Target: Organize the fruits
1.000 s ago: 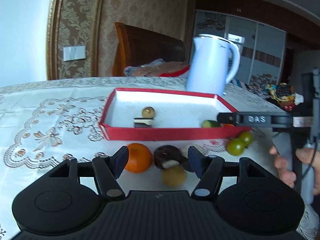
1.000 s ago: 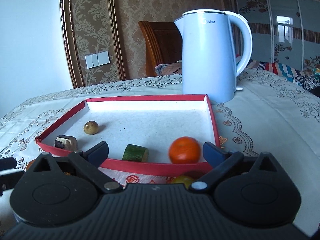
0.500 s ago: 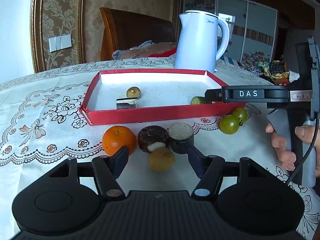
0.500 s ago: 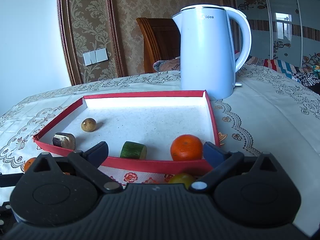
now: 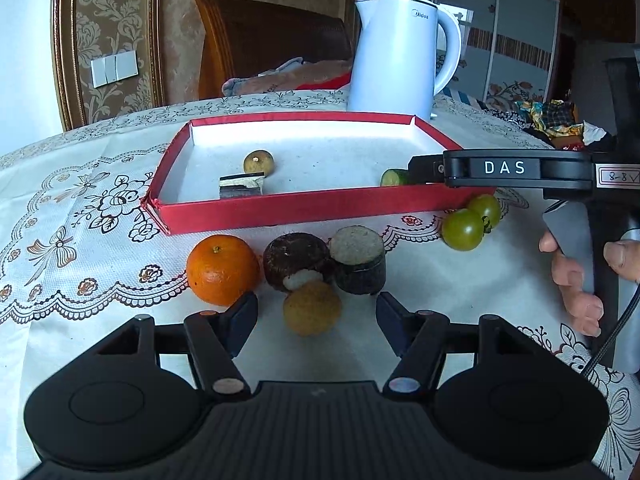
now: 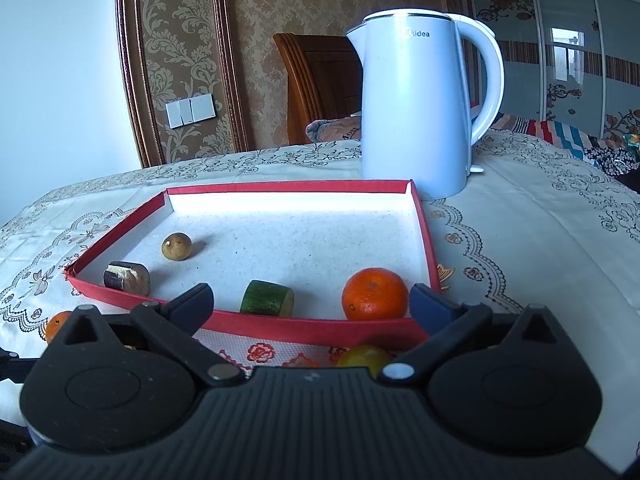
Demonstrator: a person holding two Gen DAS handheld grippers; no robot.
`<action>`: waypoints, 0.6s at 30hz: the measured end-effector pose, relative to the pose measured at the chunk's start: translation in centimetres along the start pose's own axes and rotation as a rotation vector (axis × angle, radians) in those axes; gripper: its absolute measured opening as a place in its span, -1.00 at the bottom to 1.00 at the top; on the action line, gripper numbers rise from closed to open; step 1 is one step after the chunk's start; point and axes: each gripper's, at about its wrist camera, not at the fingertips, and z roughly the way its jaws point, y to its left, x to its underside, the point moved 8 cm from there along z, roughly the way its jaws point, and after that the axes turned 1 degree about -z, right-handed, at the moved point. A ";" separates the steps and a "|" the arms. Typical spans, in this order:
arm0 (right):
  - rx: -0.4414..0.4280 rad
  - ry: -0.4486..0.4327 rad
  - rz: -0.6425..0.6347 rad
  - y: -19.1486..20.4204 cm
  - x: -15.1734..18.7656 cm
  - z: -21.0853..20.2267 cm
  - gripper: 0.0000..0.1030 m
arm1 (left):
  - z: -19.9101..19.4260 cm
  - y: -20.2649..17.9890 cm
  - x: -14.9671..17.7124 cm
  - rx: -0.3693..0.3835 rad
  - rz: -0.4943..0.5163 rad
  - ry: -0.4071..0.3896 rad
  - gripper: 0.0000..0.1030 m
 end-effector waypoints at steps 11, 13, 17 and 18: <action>0.013 0.000 0.022 -0.6 0.0 -0.2 1.00 | 0.1 -0.1 -0.2 -0.045 -0.007 -0.006 0.23; 0.013 0.001 0.029 -0.7 0.1 -0.3 1.00 | 0.2 -0.1 -0.2 -0.045 -0.011 -0.003 0.23; 0.026 0.007 0.040 -1.5 0.1 -0.5 1.00 | 0.4 -0.1 -0.1 -0.065 -0.020 0.009 0.23; 0.035 0.014 0.047 -1.9 0.2 -0.7 1.00 | 0.5 -0.1 -0.1 -0.074 -0.027 0.015 0.23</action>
